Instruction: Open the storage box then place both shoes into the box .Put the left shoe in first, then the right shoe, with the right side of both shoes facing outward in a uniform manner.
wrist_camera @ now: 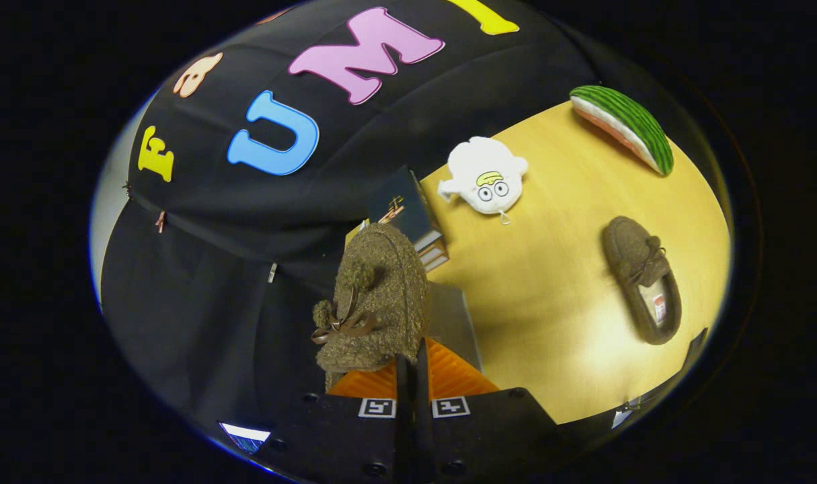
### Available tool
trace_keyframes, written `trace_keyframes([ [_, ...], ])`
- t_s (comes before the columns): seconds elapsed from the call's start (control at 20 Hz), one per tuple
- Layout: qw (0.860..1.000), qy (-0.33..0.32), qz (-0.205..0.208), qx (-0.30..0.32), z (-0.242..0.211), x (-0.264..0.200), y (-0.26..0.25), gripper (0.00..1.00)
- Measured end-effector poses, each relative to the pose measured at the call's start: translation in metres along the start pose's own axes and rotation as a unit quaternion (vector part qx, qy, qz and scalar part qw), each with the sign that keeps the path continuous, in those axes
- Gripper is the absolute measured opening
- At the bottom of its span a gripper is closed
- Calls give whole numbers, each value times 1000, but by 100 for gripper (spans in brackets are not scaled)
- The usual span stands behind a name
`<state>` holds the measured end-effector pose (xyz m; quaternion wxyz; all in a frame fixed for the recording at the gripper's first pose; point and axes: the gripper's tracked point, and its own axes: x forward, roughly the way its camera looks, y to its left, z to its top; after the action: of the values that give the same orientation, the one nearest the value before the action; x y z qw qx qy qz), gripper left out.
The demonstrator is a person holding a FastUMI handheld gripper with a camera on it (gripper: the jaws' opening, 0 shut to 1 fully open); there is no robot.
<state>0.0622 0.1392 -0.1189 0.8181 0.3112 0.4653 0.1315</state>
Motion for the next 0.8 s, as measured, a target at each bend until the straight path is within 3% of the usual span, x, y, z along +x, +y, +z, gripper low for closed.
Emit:
trace_keyframes([
  [0.45,997,65,10,-34,-68,76,55,5],
  [0.8,995,90,-20,-48,-103,123,57,5],
])
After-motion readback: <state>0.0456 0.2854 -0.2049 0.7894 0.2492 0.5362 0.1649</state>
